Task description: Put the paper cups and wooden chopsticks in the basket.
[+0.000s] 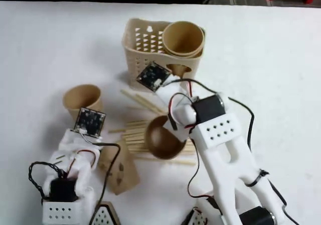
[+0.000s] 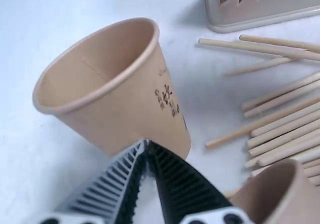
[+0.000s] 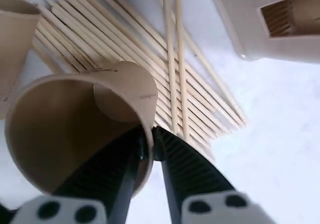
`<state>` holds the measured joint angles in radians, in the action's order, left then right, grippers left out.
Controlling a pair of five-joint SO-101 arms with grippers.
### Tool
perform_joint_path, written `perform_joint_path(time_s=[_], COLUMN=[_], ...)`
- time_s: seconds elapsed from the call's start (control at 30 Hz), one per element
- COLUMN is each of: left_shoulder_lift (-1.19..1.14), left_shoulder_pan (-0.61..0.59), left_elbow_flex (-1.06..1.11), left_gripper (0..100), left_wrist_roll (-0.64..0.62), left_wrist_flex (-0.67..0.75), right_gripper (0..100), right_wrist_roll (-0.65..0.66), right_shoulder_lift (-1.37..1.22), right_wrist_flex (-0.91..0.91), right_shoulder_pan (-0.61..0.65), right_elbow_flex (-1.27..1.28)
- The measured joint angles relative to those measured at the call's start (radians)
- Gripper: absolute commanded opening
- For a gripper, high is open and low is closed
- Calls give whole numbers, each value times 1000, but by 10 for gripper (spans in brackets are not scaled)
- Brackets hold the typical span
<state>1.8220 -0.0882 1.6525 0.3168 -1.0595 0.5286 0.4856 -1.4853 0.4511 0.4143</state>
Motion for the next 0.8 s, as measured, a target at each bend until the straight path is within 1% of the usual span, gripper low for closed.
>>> perform_joint_path(time_s=[0.23, 0.33, 0.8], left_shoulder_lift=[0, 0, 0], left_shoulder_pan=[0, 0, 0], left_elbow_flex=[0, 0, 0], left_gripper=[28, 28, 28], left_wrist_roll=[0, 0, 0], left_wrist_flex=[0, 0, 0], right_gripper=[18, 18, 19], right_wrist_roll=[0, 0, 0], right_shoulder_lift=[0, 0, 2], right_wrist_flex=[-166, -210, -201], right_shoulder_pan=[-2, 0, -6], right_elbow_flex=[-241, -339, -681])
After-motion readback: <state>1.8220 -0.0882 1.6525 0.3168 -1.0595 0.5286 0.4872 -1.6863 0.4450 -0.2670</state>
